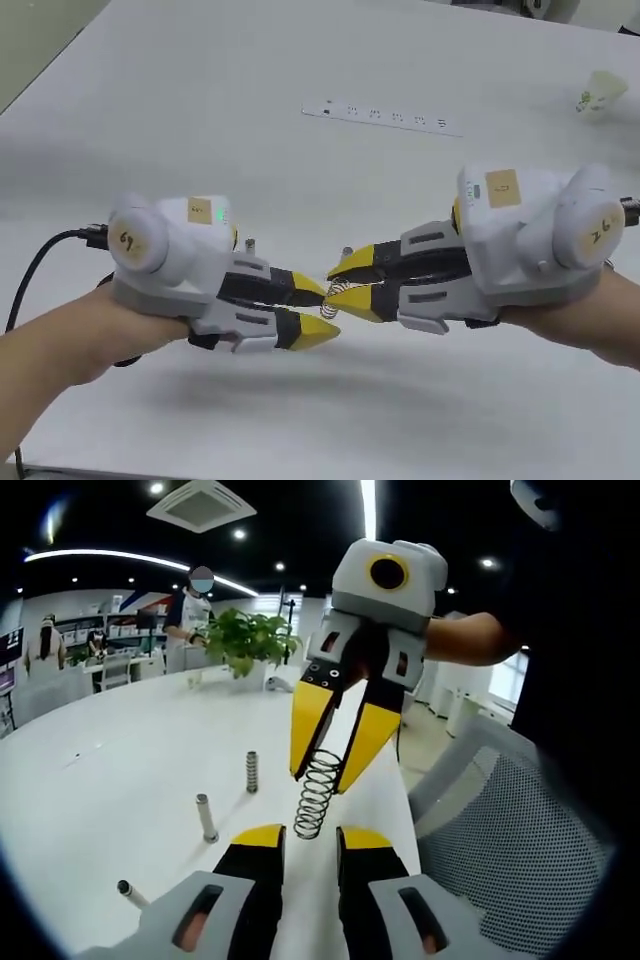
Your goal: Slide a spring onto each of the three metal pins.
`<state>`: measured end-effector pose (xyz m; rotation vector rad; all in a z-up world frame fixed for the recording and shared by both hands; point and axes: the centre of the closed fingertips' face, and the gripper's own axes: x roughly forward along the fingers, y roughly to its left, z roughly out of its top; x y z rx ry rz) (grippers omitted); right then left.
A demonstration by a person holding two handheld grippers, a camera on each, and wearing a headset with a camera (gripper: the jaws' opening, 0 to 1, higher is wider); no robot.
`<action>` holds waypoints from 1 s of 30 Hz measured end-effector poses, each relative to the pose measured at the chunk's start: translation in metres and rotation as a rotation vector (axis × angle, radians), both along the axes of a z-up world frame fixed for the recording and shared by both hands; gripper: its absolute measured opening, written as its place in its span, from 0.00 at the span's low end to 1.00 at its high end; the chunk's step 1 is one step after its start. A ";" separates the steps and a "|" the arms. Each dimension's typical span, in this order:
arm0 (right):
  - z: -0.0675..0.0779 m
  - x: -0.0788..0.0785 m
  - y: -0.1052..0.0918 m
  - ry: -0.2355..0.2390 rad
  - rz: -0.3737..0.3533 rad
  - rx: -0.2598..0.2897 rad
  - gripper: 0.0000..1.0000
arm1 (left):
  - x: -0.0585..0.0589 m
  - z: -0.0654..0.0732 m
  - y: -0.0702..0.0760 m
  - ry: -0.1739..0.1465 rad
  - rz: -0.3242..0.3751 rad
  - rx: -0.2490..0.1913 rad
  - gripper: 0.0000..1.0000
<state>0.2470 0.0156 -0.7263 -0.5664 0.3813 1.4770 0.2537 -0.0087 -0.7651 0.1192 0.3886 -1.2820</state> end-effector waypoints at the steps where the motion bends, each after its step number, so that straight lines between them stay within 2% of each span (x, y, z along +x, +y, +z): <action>1: 0.000 0.001 0.000 -0.001 0.001 -0.003 0.07 | 0.001 0.000 0.001 0.002 0.006 -0.002 0.15; 10: -0.005 0.005 -0.001 -0.010 -0.004 -0.020 0.07 | 0.005 -0.002 0.022 0.011 0.057 0.016 0.21; 23: -0.004 0.012 -0.006 -0.021 -0.033 -0.025 0.07 | 0.008 0.001 0.043 0.011 0.116 0.015 0.26; 30: -0.007 0.019 -0.010 -0.038 -0.057 -0.034 0.07 | 0.010 0.001 0.065 0.025 0.169 0.017 0.32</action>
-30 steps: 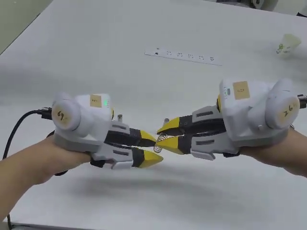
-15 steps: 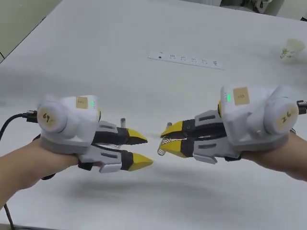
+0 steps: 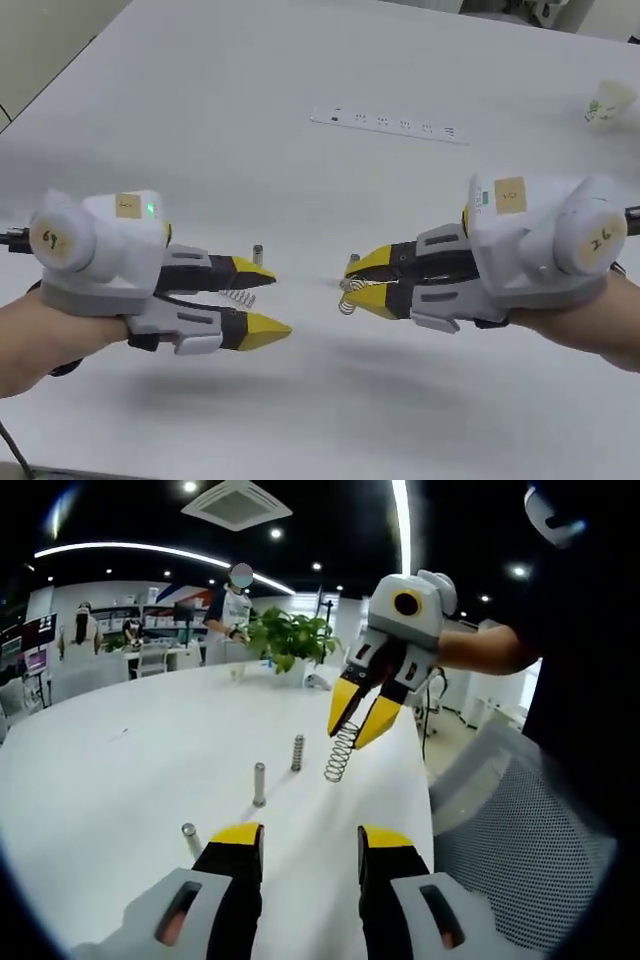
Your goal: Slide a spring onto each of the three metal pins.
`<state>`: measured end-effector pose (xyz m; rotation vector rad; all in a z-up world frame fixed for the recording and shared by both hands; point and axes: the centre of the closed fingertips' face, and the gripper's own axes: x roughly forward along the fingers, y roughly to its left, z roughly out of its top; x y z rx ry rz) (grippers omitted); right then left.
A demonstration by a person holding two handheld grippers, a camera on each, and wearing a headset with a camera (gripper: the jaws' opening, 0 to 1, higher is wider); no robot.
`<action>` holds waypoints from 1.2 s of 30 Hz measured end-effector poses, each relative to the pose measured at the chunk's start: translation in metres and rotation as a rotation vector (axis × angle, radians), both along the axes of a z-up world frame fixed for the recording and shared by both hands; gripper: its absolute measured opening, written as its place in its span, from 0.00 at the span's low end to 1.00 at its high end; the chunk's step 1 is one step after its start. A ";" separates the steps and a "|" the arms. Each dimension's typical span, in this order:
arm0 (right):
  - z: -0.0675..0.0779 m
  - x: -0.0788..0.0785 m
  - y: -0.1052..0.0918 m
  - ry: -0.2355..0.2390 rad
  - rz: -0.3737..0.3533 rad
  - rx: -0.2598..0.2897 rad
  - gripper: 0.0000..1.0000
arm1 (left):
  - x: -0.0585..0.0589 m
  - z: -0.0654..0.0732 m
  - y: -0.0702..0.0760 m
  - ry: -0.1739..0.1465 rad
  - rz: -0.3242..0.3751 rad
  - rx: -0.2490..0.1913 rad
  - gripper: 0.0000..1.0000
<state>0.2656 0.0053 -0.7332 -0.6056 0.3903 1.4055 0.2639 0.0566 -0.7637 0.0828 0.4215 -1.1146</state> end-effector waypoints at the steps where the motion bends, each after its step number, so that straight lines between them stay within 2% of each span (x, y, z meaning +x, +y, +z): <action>1: 0.000 0.000 0.000 0.001 -0.002 -0.001 0.07 | 0.002 -0.001 0.005 0.008 0.017 0.001 0.33; 7: -0.005 0.003 -0.004 -0.002 -0.013 -0.017 0.07 | 0.011 0.001 0.029 0.000 0.105 -0.013 0.44; 14: -0.008 0.010 -0.009 -0.015 -0.035 -0.029 0.07 | 0.012 -0.005 0.049 0.009 0.166 -0.015 0.54; 17: -0.008 0.015 -0.010 -0.020 -0.048 -0.029 0.07 | 0.011 -0.007 0.055 0.013 0.181 -0.022 0.55; 22: -0.008 0.022 -0.012 -0.025 -0.068 -0.029 0.07 | 0.013 -0.009 0.062 0.018 0.218 -0.022 0.64; 26: -0.011 0.029 -0.015 -0.032 -0.074 -0.045 0.07 | 0.017 -0.009 0.070 0.006 0.262 -0.027 0.75; 29: -0.010 0.035 -0.017 -0.034 -0.080 -0.050 0.07 | 0.018 -0.009 0.071 0.006 0.270 -0.028 0.78; 36: -0.010 0.047 -0.014 0.007 -0.105 -0.054 0.07 | 0.017 -0.010 0.071 0.012 0.273 -0.031 0.84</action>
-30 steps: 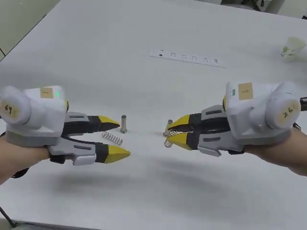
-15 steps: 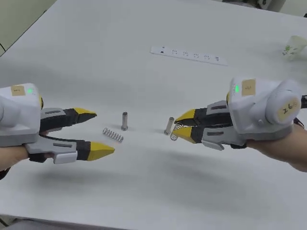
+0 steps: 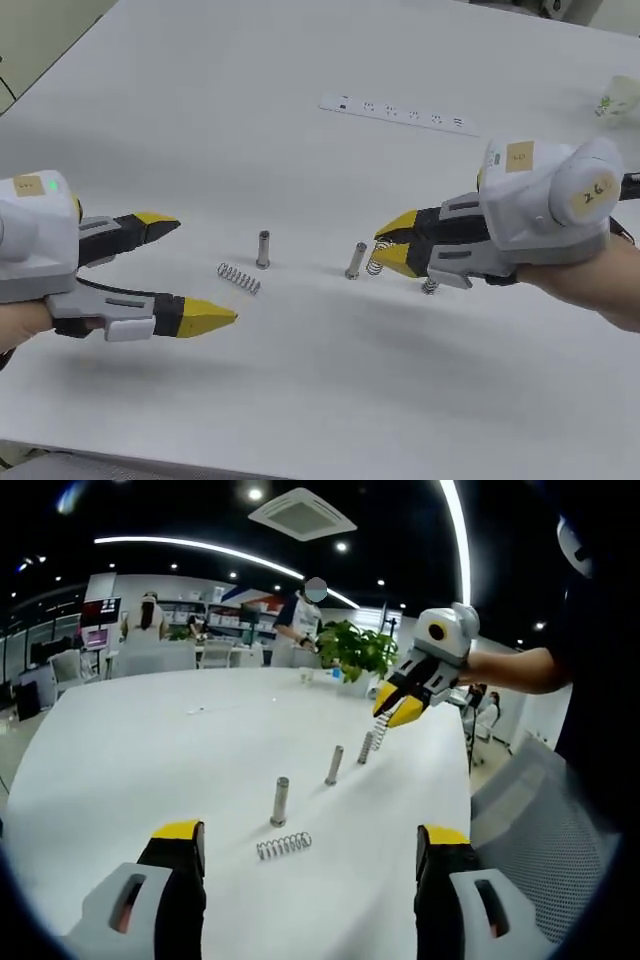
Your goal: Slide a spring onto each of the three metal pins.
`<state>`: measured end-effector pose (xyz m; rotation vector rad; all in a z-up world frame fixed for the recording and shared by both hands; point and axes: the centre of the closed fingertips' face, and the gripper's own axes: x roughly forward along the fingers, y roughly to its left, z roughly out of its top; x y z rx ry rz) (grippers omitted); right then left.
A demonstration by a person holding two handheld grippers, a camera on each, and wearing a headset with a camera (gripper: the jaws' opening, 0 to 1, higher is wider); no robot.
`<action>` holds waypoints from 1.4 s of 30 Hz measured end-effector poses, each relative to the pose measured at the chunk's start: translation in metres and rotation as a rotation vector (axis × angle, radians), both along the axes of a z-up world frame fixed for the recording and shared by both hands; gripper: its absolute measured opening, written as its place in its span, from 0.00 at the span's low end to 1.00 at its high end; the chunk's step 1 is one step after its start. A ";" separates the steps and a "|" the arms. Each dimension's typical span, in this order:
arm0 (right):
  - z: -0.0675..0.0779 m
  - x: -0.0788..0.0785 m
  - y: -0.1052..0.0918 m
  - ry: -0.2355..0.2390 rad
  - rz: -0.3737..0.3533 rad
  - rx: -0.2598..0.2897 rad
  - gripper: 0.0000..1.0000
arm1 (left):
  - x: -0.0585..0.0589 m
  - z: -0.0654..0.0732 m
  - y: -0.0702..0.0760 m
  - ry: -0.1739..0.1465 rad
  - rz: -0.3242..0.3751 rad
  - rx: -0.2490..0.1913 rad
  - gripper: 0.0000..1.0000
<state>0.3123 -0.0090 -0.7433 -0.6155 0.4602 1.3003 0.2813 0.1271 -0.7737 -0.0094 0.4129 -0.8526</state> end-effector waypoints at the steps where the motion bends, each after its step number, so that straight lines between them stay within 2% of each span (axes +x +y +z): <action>1: 0.001 0.003 0.001 0.009 -0.008 0.006 0.07 | 0.000 0.000 0.000 0.000 0.001 -0.001 0.85; 6: 0.002 0.012 0.003 0.037 -0.024 0.001 0.07 | 0.000 0.000 0.000 0.002 0.001 -0.004 0.89; 14: 0.004 0.030 0.006 0.045 -0.061 0.014 0.07 | 0.002 0.001 0.004 -0.001 0.028 -0.015 0.98; 36: -0.012 0.039 0.008 0.082 -0.082 -0.018 0.08 | 0.003 0.000 0.013 0.003 0.057 -0.016 0.98; 42: -0.015 0.038 0.009 0.075 -0.080 -0.022 0.08 | 0.004 0.001 0.013 0.002 0.062 -0.017 0.98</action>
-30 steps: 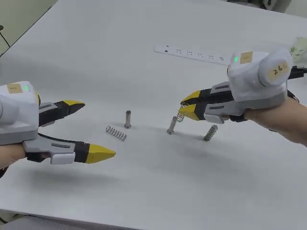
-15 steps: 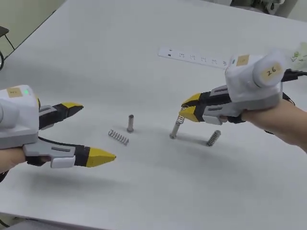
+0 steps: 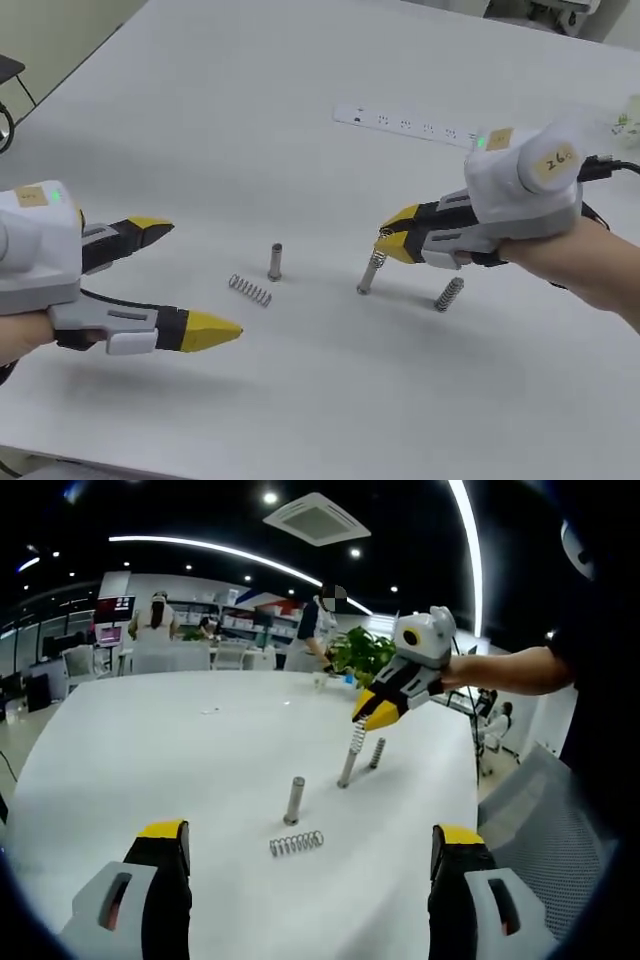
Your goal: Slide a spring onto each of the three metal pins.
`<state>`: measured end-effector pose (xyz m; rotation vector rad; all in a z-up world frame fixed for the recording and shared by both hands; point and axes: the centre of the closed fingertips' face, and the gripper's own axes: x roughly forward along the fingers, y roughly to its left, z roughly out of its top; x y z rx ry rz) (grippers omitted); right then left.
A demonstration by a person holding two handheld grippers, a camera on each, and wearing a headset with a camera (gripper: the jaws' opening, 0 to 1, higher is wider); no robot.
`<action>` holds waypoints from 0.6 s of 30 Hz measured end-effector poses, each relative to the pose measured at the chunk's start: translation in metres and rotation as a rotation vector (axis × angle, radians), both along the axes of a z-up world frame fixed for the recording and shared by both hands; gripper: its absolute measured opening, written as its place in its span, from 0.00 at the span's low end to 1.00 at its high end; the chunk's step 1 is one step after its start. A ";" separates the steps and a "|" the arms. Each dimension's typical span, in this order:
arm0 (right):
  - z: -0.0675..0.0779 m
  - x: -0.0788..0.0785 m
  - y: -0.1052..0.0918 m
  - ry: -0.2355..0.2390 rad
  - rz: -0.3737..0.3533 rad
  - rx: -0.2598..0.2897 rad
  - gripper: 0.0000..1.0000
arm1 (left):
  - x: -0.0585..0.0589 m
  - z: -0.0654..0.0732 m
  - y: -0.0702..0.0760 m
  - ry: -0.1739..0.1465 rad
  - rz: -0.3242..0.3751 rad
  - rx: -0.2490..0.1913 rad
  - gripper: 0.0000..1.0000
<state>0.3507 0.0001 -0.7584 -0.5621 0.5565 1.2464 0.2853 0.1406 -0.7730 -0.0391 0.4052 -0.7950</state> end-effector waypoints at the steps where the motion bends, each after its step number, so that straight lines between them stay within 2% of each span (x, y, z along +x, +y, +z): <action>1: -0.001 0.000 0.000 0.003 0.000 -0.001 0.08 | 0.000 0.000 0.000 -0.001 0.000 -0.001 0.98; 8: -0.007 0.001 0.000 0.006 -0.004 -0.008 0.08 | -0.002 -0.001 0.000 0.004 0.002 -0.003 0.98; 18: -0.026 0.002 0.002 0.007 -0.004 -0.036 0.08 | -0.002 -0.002 0.000 0.008 0.000 -0.003 0.98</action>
